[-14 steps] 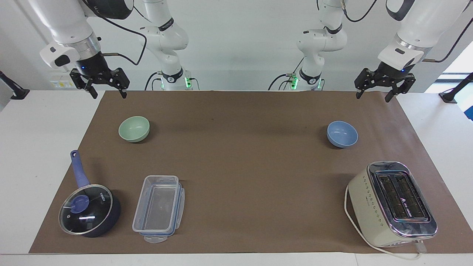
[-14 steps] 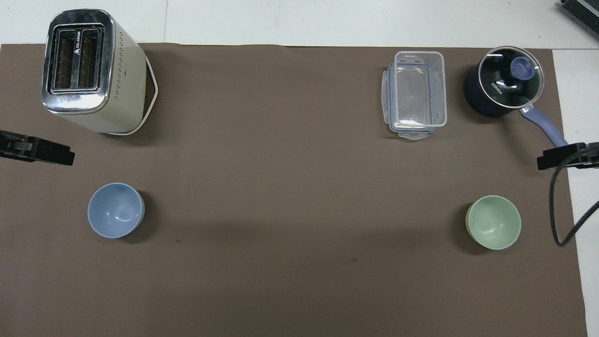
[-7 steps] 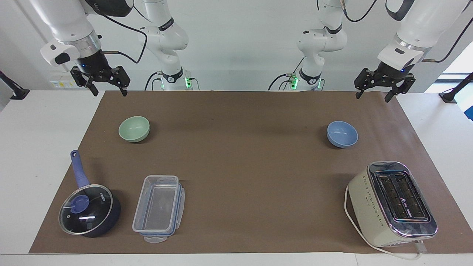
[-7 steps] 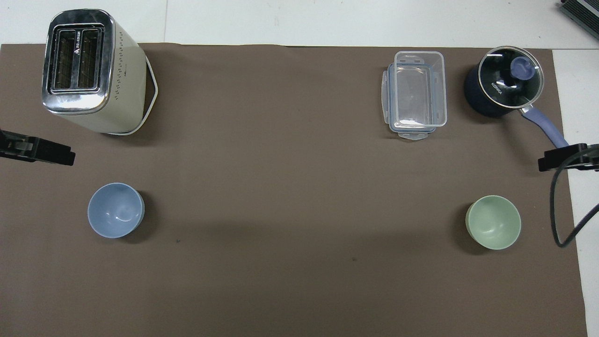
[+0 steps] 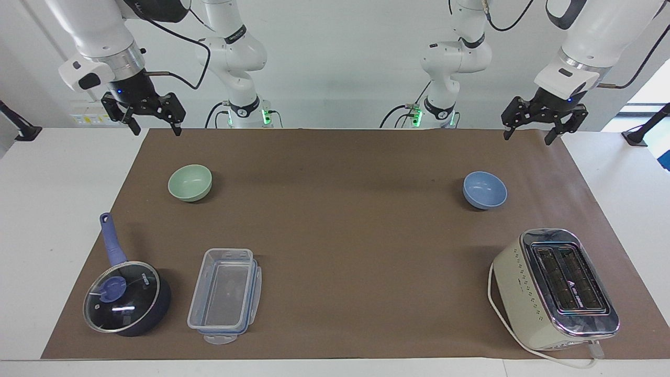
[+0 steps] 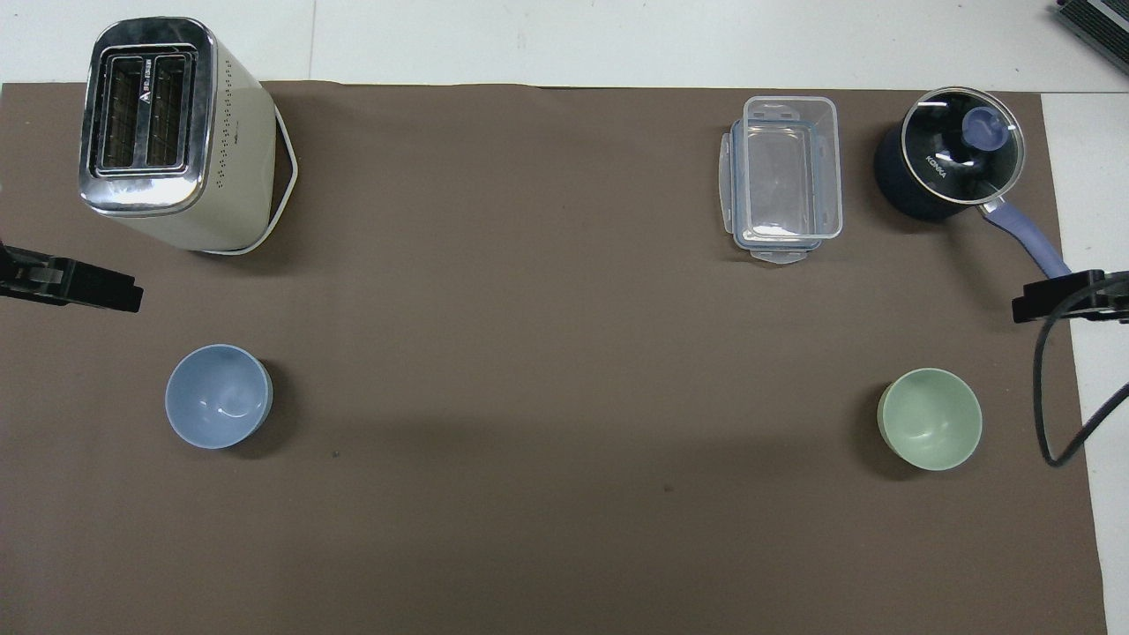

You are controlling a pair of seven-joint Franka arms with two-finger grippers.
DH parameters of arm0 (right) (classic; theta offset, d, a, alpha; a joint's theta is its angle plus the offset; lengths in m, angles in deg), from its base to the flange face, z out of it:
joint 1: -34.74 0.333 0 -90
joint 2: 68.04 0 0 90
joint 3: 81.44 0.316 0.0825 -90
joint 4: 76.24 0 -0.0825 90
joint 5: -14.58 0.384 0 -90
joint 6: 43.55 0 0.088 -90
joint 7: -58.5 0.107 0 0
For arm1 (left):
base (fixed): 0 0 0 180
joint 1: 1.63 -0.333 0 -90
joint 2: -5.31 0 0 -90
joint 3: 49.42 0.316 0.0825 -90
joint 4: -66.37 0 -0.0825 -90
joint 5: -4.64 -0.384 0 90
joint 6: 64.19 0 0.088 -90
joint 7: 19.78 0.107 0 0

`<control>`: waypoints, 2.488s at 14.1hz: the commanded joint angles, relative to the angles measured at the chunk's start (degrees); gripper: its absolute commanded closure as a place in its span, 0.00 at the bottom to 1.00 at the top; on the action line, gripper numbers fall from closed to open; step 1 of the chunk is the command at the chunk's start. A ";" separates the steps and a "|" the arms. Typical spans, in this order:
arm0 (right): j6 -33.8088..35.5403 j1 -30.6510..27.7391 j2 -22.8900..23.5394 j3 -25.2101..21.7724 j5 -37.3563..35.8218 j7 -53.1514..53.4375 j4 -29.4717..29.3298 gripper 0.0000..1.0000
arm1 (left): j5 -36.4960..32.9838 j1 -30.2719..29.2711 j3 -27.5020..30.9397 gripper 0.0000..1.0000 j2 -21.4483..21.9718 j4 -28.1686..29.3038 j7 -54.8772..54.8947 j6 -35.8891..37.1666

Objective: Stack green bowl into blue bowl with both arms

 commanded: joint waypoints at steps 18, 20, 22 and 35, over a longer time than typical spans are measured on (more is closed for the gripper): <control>-2.24 -1.42 -2.12 0.55 0.02 0.36 4.81 0.00 | -0.02 -0.82 0.07 0.00 1.47 3.82 0.72 -0.93; -5.04 -1.51 -2.20 0.38 0.02 0.36 7.62 0.00 | 0.07 -2.39 0.15 0.00 1.56 5.75 2.03 -1.81; -7.42 -1.51 -2.11 0.37 0.02 0.28 9.82 0.00 | 0.77 -4.40 0.15 0.00 2.61 9.44 4.49 -4.79; -27.53 -9.51 1.92 0.11 0.20 -13.78 26.16 0.00 | 4.81 -13.21 0.15 0.00 5.87 31.16 14.87 -24.74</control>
